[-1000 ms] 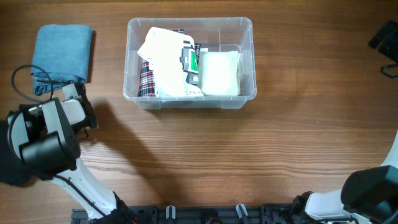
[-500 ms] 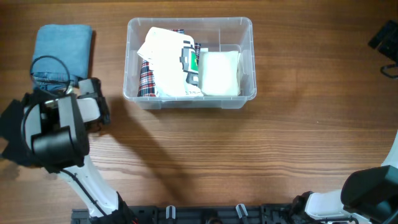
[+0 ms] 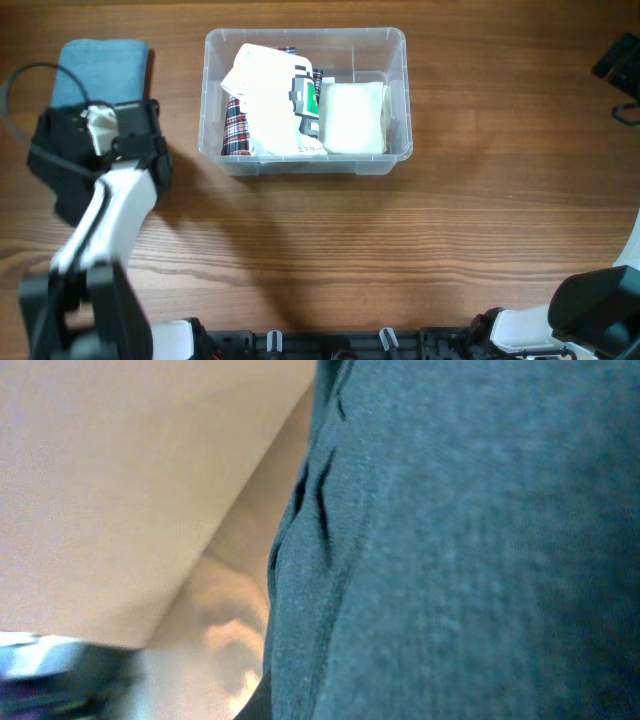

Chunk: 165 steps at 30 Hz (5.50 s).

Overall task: Pack container
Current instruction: 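Grasp the black garment with the left gripper and lift it, then carry the black garment over the box's right side and lower it, then open the left gripper and lift it off the black garment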

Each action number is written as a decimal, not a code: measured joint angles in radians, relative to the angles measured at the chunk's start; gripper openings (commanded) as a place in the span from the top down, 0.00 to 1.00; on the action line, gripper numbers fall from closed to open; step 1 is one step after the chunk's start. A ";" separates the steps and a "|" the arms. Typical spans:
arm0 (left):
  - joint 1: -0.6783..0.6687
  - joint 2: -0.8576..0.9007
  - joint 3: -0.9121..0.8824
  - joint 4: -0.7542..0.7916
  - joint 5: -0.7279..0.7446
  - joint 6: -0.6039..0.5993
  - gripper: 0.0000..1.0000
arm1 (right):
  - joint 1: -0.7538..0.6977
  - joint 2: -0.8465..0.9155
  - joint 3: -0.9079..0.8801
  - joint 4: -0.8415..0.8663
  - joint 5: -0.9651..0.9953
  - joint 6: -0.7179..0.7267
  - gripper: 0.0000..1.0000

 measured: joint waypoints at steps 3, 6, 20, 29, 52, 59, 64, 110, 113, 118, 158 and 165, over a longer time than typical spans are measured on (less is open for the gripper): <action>0.000 -0.198 0.000 -0.055 0.213 -0.072 0.96 | 0.000 0.000 0.000 0.000 0.000 0.000 0.00; 0.000 -0.351 0.000 -0.092 0.440 -0.164 0.96 | 0.000 0.000 0.000 0.000 0.000 0.000 0.00; 0.000 -0.579 0.128 -0.071 1.255 -0.456 0.96 | 0.000 0.000 0.000 0.000 0.000 0.000 0.00; -0.169 -0.396 0.164 0.165 1.621 -0.501 0.96 | 0.000 0.000 0.000 0.001 0.000 0.000 0.00; -0.590 0.164 0.223 0.693 1.804 -0.468 0.96 | 0.000 0.000 0.000 0.000 0.000 0.000 0.00; -0.551 0.202 0.227 0.671 1.832 -0.323 0.96 | 0.000 0.000 0.000 0.000 0.000 0.000 0.00; -0.461 0.243 0.230 0.660 1.778 -0.272 0.96 | 0.000 0.000 0.000 0.001 0.000 0.000 0.00; -0.262 0.433 0.509 0.658 2.498 -0.403 0.96 | 0.000 0.000 0.000 0.001 0.000 0.000 0.00; -0.275 0.483 0.509 0.694 2.498 -0.403 0.96 | 0.000 0.000 0.000 0.000 0.000 0.000 0.00; -0.293 0.557 0.509 0.748 2.494 -0.403 0.96 | 0.000 0.000 0.000 0.000 0.000 0.000 0.00; -0.380 0.460 0.520 1.463 2.491 -1.106 0.30 | 0.000 0.000 0.000 0.000 0.000 0.000 0.00; -0.314 0.460 0.520 1.314 2.257 -1.431 0.01 | 0.000 0.000 0.000 0.000 0.000 0.000 0.00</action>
